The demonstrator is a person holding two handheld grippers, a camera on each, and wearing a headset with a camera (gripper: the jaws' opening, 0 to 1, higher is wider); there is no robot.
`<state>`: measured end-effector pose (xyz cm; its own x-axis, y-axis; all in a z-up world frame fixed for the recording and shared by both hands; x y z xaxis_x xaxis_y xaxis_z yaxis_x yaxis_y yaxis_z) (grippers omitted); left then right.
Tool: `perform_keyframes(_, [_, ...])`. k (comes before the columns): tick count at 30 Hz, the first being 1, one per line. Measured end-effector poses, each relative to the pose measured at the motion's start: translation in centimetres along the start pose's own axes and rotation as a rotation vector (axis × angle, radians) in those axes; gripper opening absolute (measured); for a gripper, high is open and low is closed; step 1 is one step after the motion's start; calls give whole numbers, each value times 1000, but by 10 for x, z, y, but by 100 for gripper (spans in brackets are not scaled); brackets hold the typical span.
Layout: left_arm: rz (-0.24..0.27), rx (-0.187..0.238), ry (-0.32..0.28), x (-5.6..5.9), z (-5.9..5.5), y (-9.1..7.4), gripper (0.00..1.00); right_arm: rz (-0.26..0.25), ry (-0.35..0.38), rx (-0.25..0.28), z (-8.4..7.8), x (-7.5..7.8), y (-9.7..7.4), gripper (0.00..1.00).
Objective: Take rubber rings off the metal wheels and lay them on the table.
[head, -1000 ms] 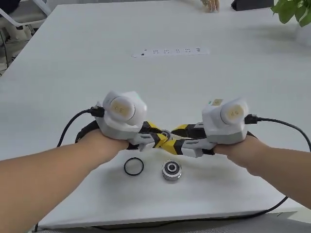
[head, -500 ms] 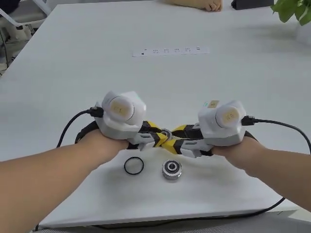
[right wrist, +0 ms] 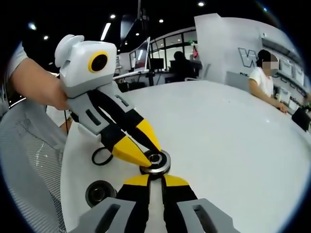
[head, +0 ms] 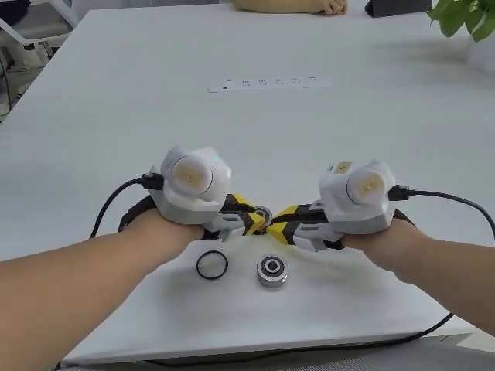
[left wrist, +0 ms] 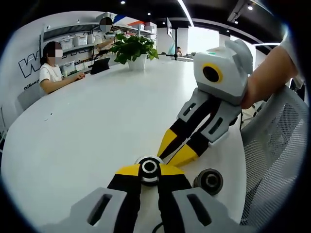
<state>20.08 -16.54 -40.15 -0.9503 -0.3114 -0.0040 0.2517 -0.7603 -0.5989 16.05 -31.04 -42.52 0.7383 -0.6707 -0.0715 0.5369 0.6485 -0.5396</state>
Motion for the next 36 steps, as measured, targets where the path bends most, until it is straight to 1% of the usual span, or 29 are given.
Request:
perform_keyframes(3, [-1, -1, 0, 0, 0, 0, 7, 1, 16, 1, -1, 0, -1, 2])
perform_keyframes(5, [-1, -1, 1, 0, 0, 0, 7, 2, 40, 3, -1, 2, -2, 1])
perform_keyframes(6, [0, -1, 0, 0, 0, 0, 7, 5, 79, 11, -2, 2, -2, 0])
perform_keyframes(7, [0, -1, 0, 0, 0, 0, 7, 5, 99, 15, -2, 4, -3, 0])
perform_keyframes(9, [0, -1, -1, 0, 0, 0, 7, 1, 120, 24, -3, 7, -4, 0])
perform_keyframes(10, [1, -1, 0, 0, 0, 0, 7, 9, 144, 24, -3, 6, -5, 0])
perform_keyframes(12, [2, 0, -1, 0, 0, 0, 7, 4, 157, 21, -3, 7, -4, 0])
perform_keyframes(14, [3, 1, -2, 1, 0, 0, 7, 2, 213, 23, -3, 7, -4, 0])
perform_keyframes(16, [4, 1, -4, 1, 0, 0, 7, -6, 264, 35, -3, 9, -5, 0])
perform_keyframes(18, [5, 0, -6, 1, 0, 0, 7, -11, 297, 54, -3, 12, -7, 0])
perform_keyframes(21, [7, 0, -6, 1, 0, 0, 7, -12, 312, 58, -3, 11, -6, 0])
perform_keyframes(23, [8, 0, -5, 1, 0, 0, 7, -14, 331, 73, -2, 10, -6, 0])
perform_keyframes(24, [9, 1, -5, 1, -1, 0, 7, -12, 370, 90, -1, 10, -6, 0])
perform_keyframes(26, [11, 3, -4, 1, -1, 0, 7, -3, 386, 97, 0, 11, -7, 0])
perform_keyframes(31, [18, 3, -3, 1, -1, 0, 7, -2, 380, 103, 1, 9, -7, 0])
perform_keyframes(36, [22, 5, -4, 1, -1, 0, 7, 7, 377, 106, 4, 3, -8, 0])
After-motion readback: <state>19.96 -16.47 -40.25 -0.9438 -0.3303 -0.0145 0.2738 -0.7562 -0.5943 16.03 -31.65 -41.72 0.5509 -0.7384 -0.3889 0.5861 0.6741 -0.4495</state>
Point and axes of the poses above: the centre of the closed fingertips' face, and the gripper's own axes: y roughly forward along the fingers, x roughly to its right, z roughly out of its top, the point moved 10 cm from there along -y, roughly backward along the fingers, and after that the axes turned 1 degree about -y, right-handed, at the moved point
